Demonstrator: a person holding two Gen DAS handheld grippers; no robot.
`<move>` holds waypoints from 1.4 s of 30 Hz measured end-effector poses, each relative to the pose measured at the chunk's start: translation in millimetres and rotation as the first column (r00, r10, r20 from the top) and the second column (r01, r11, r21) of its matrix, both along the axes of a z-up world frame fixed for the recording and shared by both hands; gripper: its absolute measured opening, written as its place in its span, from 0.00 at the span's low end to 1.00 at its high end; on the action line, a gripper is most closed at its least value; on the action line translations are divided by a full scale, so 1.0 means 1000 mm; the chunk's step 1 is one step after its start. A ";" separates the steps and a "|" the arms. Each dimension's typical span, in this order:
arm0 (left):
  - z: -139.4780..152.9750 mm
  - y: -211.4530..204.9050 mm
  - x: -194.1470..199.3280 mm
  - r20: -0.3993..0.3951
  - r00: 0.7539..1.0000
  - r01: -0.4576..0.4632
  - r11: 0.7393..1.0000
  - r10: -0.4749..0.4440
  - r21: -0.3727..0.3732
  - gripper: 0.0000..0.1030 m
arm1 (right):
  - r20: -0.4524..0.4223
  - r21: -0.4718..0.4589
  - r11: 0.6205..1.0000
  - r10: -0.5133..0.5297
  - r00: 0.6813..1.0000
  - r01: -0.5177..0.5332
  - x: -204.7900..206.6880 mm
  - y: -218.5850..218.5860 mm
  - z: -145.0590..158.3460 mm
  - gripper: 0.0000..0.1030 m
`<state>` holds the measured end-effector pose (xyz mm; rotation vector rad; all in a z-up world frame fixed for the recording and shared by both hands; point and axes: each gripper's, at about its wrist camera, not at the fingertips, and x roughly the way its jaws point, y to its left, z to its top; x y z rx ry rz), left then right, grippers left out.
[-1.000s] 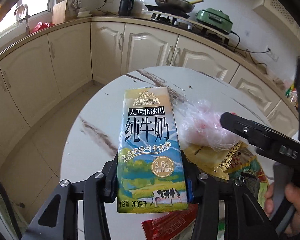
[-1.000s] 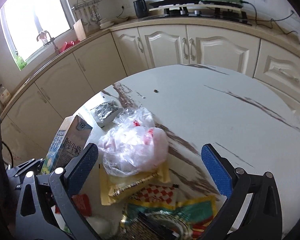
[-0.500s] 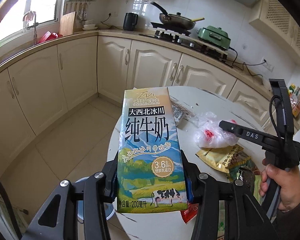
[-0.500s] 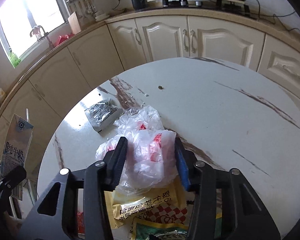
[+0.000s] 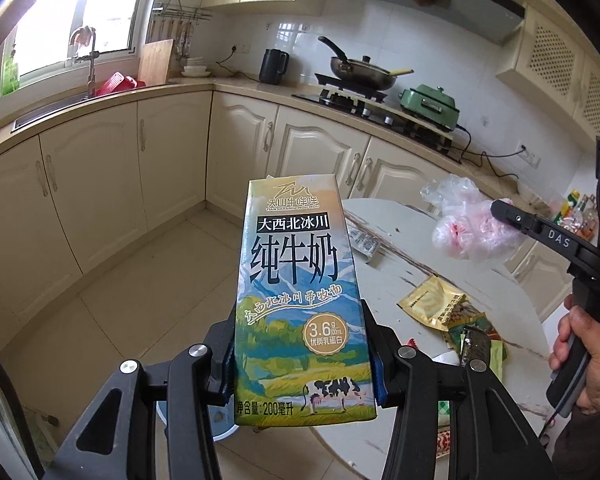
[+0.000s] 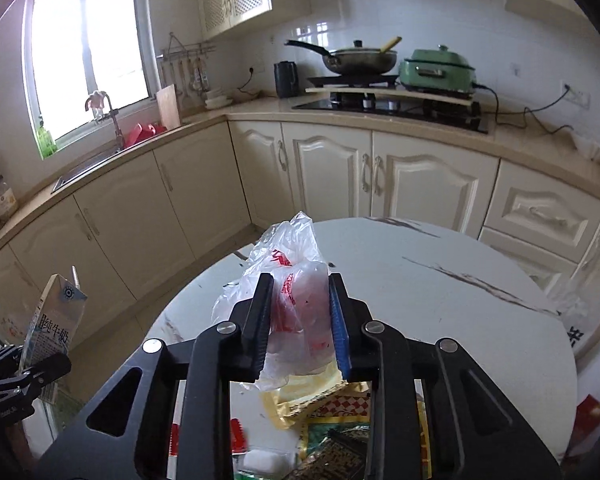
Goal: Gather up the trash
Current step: 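Carry carton and plastic bag over the blue bucket and open both grippers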
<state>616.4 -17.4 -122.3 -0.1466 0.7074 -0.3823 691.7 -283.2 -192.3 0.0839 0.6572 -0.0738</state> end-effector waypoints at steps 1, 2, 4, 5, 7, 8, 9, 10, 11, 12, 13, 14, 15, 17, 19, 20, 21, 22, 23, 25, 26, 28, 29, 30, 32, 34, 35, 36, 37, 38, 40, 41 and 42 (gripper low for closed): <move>0.002 0.008 -0.008 0.005 1.000 -0.005 1.000 0.005 -0.002 0.44 | -0.004 0.003 1.000 0.017 1.000 -0.017 -0.001 0.010 0.003 0.25; 0.003 0.016 -0.015 0.009 1.000 -0.010 1.000 0.010 -0.006 0.44 | 0.004 0.019 0.999 0.035 0.999 -0.036 -0.002 0.019 0.005 0.25; 0.006 0.033 -0.029 0.010 1.000 -0.023 1.000 0.023 -0.016 0.44 | 0.000 0.049 0.996 0.080 0.997 -0.080 -0.002 0.042 0.006 0.25; 0.006 0.041 -0.035 0.012 1.000 -0.029 0.999 0.029 -0.014 0.44 | 0.007 0.063 0.992 0.105 0.994 -0.105 -0.003 0.055 0.007 0.25; 0.005 0.061 -0.046 0.011 0.998 -0.060 0.998 0.060 -0.008 0.44 | 0.009 0.062 0.985 0.160 0.987 -0.161 -0.003 0.088 0.004 0.25; 0.003 0.071 -0.050 0.008 0.997 -0.073 0.997 0.073 -0.009 0.44 | 0.011 0.068 0.979 0.193 0.981 -0.193 -0.001 0.107 0.002 0.25; 0.002 0.078 -0.054 0.003 0.996 -0.088 0.996 0.088 -0.006 0.44 | 0.003 0.074 0.971 0.228 0.974 -0.228 0.001 0.127 -0.002 0.25; -0.001 0.088 -0.056 -0.004 0.995 -0.104 0.995 0.104 -0.001 0.44 | -0.003 0.078 0.964 0.254 0.967 -0.253 0.003 0.144 -0.009 0.25; -0.005 0.099 -0.059 -0.011 0.993 -0.120 0.993 0.120 0.001 0.44 | -0.009 0.083 0.956 0.283 0.959 -0.281 0.005 0.160 -0.015 0.25; -0.009 0.109 -0.061 -0.022 0.990 -0.139 0.990 0.139 0.004 0.44 | -0.023 0.078 0.948 0.311 0.950 -0.308 0.008 0.178 -0.024 0.25; -0.012 0.117 -0.062 -0.031 0.988 -0.151 0.988 0.151 0.009 0.44 | -0.039 0.074 0.941 0.333 0.942 -0.330 0.011 0.196 -0.035 0.25; -0.020 0.128 -0.063 -0.044 0.985 -0.167 0.986 0.168 0.016 0.44 | -0.056 0.088 0.932 0.356 0.933 -0.351 0.015 0.212 -0.046 0.25; -0.024 0.135 -0.064 -0.054 0.983 -0.177 0.984 0.178 0.022 0.44 | -0.077 0.106 0.923 0.379 0.922 -0.371 0.018 0.227 -0.060 0.25; -0.040 0.152 -0.060 -0.090 0.976 -0.197 0.980 0.199 0.036 0.44 | -0.126 0.106 0.911 0.410 0.903 -0.399 0.027 0.255 -0.091 0.25; -0.056 0.162 -0.056 -0.124 0.968 -0.212 0.976 0.216 0.048 0.44 | -0.184 0.092 0.908 0.420 0.889 -0.410 0.035 0.277 -0.126 0.25; -0.067 0.167 -0.052 -0.147 0.965 -0.213 0.976 0.217 0.048 0.44 | -0.217 0.098 0.904 0.426 0.878 -0.415 0.041 0.286 -0.146 0.25; -0.075 0.172 -0.049 -0.167 0.961 -0.215 0.975 0.220 0.049 0.44 | -0.252 0.097 0.905 0.425 0.870 -0.414 0.047 0.292 -0.167 0.25; -0.085 0.178 -0.044 -0.190 0.956 -0.216 0.975 0.222 0.049 0.44 | -0.283 0.097 0.906 0.421 0.862 -0.411 0.052 0.295 -0.184 0.25; -0.094 0.181 -0.039 -0.212 0.952 -0.215 0.975 0.221 0.052 0.44 | -0.316 0.101 0.908 0.417 0.852 -0.407 0.059 0.298 -0.205 0.26; -0.115 0.184 -0.030 -0.247 0.943 -0.210 0.975 0.222 0.074 0.44 | -0.372 0.102 0.913 0.403 0.836 -0.395 0.068 0.299 -0.242 0.26; -0.124 0.184 -0.023 -0.266 0.939 -0.203 0.976 0.216 0.073 0.44 | -0.391 0.099 0.916 0.396 0.831 -0.389 0.073 0.298 -0.258 0.26; -0.144 0.186 -0.013 -0.312 0.929 -0.189 0.980 0.199 0.063 0.44 | -0.431 0.101 0.920 0.382 0.817 -0.378 0.084 0.296 -0.289 0.27; -0.154 0.187 -0.009 -0.330 0.923 -0.185 0.980 0.197 0.069 0.44 | -0.447 0.102 0.924 0.372 0.813 -0.367 0.091 0.293 -0.304 0.28; -0.163 0.186 -0.002 -0.346 0.918 -0.178 0.981 0.195 0.080 0.44 | -0.452 0.104 0.926 0.368 0.812 -0.362 0.094 0.290 -0.313 0.30; -0.177 0.184 0.007 -0.372 0.909 -0.169 0.982 0.187 0.081 0.44 | -0.474 0.109 0.934 0.349 0.808 -0.340 0.104 0.284 -0.332 0.37; -0.192 0.183 0.016 -0.398 0.901 -0.155 0.984 0.176 0.083 0.44 | -0.475 0.099 0.942 0.327 0.817 -0.320 0.110 0.278 -0.342 0.45; -0.198 0.180 0.022 -0.408 0.896 -0.150 0.985 0.173 0.089 0.44 | -0.472 0.098 0.945 0.320 0.821 -0.312 0.111 0.275 -0.345 0.56; -0.206 0.179 0.027 -0.423 0.891 -0.143 0.986 0.167 0.088 0.44 | -0.468 0.090 0.949 0.308 0.828 -0.302 0.113 0.271 -0.346 0.62; -0.211 0.177 0.037 -0.434 0.886 -0.139 0.987 0.163 0.086 0.44 | -0.464 0.082 0.951 0.300 0.833 -0.297 0.114 0.269 -0.347 0.73; -0.216 0.174 0.042 -0.445 0.881 -0.134 0.987 0.159 0.087 0.44 | -0.460 0.075 0.953 0.294 0.838 -0.293 0.116 0.269 -0.348 0.75; -0.231 0.177 0.050 -0.462 0.874 -0.125 0.988 0.151 0.088 0.44 | -0.448 0.043 0.962 0.261 0.855 -0.271 0.117 0.264 -0.347 0.76; -0.237 0.175 0.054 -0.473 0.870 -0.116 0.990 0.141 0.082 0.44 | -0.444 0.033 0.966 0.244 0.862 -0.256 0.119 0.262 -0.346 0.81; -0.243 0.174 0.059 -0.484 0.865 -0.111 0.991 0.132 0.072 0.44 | -0.438 0.032 0.970 0.232 0.869 -0.243 0.120 0.259 -0.345 0.84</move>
